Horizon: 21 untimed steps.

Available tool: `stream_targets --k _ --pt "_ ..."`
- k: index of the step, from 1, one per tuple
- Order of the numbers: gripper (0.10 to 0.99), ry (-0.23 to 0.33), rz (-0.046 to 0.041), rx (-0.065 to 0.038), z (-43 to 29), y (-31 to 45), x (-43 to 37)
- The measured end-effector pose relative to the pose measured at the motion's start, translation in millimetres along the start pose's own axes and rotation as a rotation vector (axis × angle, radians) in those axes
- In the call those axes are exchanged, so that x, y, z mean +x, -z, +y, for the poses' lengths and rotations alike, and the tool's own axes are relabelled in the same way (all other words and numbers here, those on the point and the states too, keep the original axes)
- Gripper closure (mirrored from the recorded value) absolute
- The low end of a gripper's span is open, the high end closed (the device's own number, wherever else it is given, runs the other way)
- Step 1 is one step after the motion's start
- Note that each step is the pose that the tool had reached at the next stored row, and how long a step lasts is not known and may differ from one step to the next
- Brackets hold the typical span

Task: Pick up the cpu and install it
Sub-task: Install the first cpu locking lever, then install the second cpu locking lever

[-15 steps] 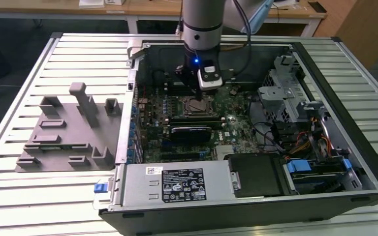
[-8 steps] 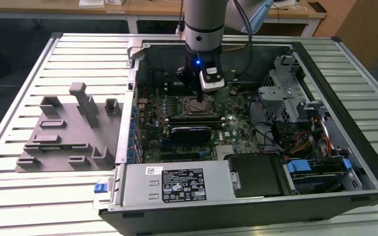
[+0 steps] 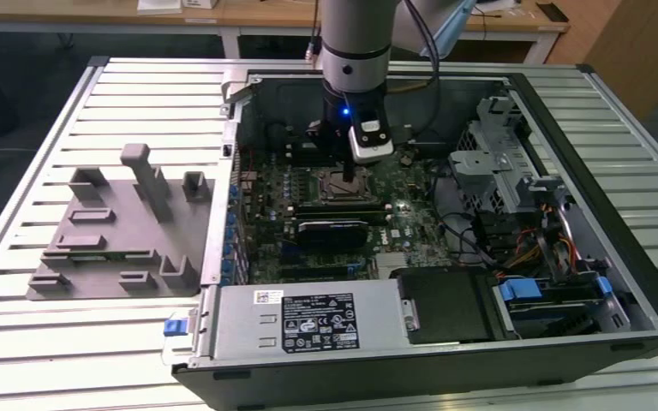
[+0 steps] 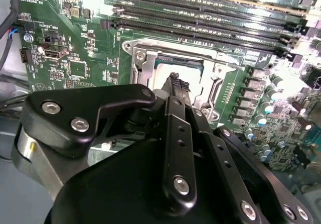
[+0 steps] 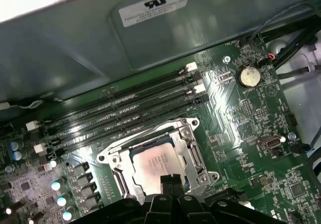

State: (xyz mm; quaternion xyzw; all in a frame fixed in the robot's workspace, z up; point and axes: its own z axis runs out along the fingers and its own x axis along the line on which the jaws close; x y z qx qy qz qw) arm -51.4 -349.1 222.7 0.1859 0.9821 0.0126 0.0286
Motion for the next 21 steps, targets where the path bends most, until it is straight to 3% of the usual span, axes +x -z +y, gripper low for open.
stream_targets --k 11,21 --pt "0.98 0.002 0.0001 0.0 -0.4 6.7 -0.6" --pt "0.98 0.002 0.0001 0.0 -0.4 7.3 -0.6"
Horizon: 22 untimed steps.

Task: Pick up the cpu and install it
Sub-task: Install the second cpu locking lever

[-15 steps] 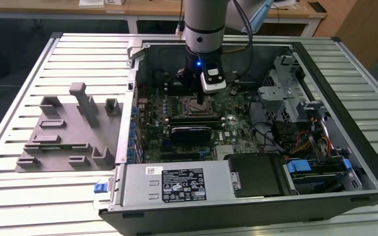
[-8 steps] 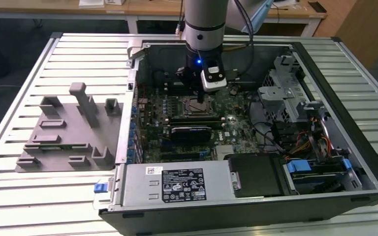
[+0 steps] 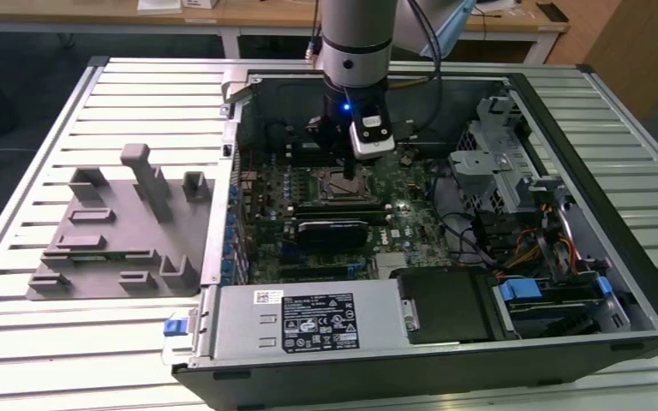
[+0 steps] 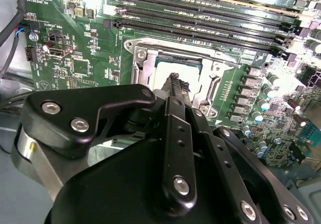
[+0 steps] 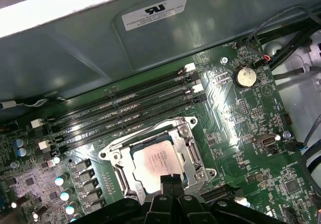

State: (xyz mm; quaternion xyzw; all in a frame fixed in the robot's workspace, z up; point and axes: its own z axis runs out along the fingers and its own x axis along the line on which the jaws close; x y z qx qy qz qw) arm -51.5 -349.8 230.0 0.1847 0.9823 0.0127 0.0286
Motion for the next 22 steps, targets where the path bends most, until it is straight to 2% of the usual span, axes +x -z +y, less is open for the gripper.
stream_targets --k 8,15,22 --pt "0.98 0.0 0.0 0.0 0.2 5.2 -0.3" --pt "0.98 0.0 0.0001 0.0 -0.2 5.6 -0.4" --pt "0.98 0.0 0.0 0.0 -4.4 5.6 -2.1"
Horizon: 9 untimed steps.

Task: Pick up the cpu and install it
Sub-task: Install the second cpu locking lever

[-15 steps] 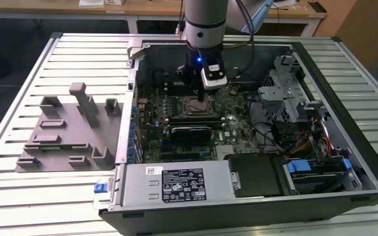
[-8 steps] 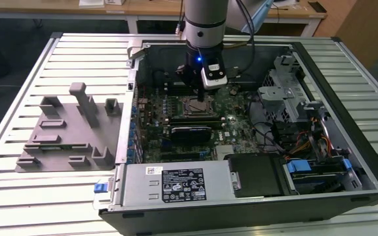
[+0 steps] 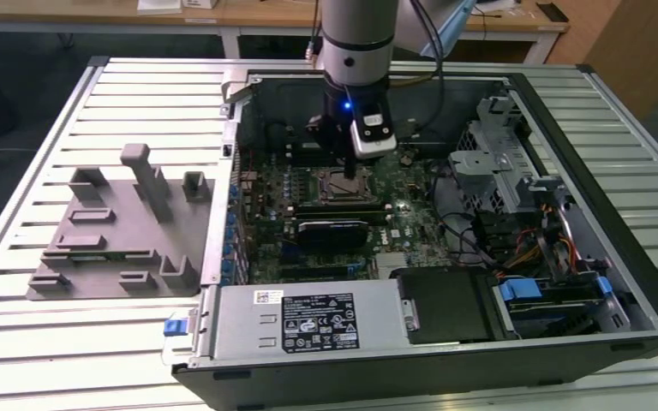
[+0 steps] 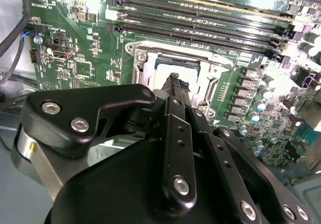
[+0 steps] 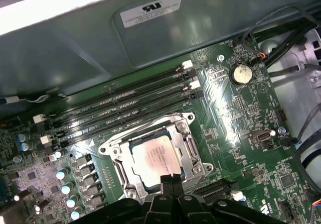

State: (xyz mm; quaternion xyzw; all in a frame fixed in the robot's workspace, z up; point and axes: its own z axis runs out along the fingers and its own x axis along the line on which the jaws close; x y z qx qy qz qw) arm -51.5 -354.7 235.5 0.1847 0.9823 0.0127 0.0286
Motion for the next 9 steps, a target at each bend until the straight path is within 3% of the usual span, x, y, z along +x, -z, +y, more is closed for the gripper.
stream_targets --k 9 --pt "0.98 0.0 -0.0001 0.0 -7.2 0.1 -2.8"
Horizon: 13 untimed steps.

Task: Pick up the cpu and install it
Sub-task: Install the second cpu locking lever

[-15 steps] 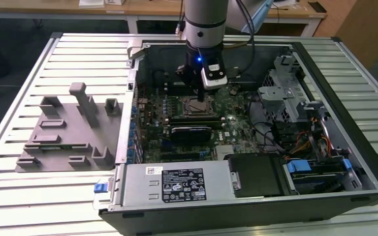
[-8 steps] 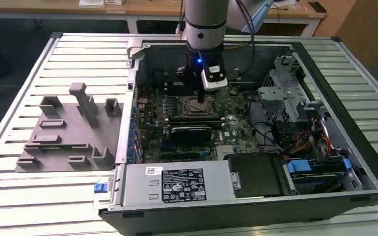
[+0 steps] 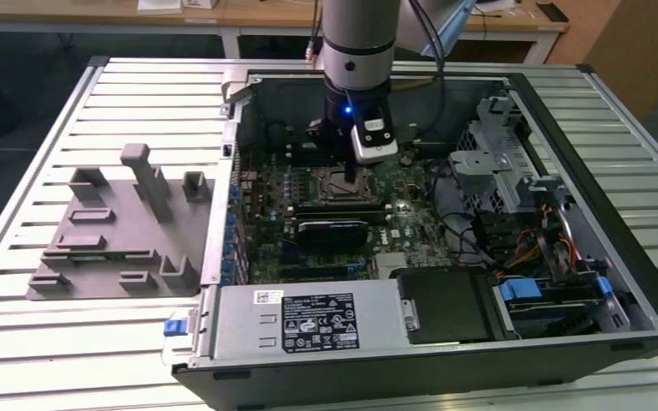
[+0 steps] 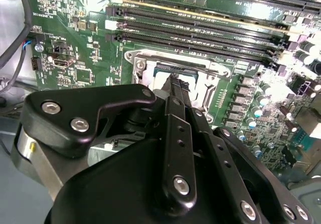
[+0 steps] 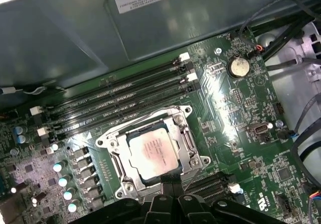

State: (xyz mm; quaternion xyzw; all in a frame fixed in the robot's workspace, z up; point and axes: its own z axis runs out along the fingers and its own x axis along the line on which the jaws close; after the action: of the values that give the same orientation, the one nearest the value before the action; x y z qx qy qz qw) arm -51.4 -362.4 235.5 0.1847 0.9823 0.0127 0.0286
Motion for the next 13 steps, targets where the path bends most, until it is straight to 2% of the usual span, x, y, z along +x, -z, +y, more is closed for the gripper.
stream_targets --k 13 --pt "0.98 0.0 -0.0007 0.002 -5.4 0.1 -2.1"
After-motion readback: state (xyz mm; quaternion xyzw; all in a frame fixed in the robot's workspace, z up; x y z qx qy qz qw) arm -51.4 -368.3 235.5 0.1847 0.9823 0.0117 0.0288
